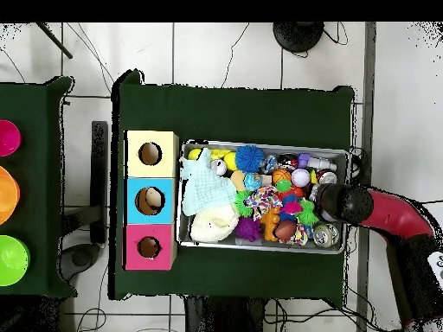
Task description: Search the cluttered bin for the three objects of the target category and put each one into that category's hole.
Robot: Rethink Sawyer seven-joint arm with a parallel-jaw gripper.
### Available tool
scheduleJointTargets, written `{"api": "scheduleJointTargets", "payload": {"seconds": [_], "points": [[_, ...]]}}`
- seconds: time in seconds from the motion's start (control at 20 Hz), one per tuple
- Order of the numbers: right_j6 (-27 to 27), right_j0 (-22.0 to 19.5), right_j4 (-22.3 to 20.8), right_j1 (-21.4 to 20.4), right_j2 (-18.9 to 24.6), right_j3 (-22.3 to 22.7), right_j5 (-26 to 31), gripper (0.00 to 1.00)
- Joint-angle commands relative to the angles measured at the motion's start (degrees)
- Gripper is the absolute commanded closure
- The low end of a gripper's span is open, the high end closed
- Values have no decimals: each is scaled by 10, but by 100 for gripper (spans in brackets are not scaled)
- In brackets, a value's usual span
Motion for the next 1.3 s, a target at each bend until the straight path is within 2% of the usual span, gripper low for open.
{"api": "scheduleJointTargets", "payload": {"seconds": [0.05, 0.45, 0.5, 1.1, 1.15, 1.3], "points": [[-127, -6, -42, 32, 37, 25, -5, 0], [-123, -14, -43, 27, 47, 30, -13, 0], [-121, -16, -41, 27, 48, 30, -12, 100], [-101, -2, -39, 16, 34, 40, 1, 100], [-100, -1, -36, 9, 35, 44, 4, 100], [-94, 8, -18, -58, 43, 81, 19, 100]]}}
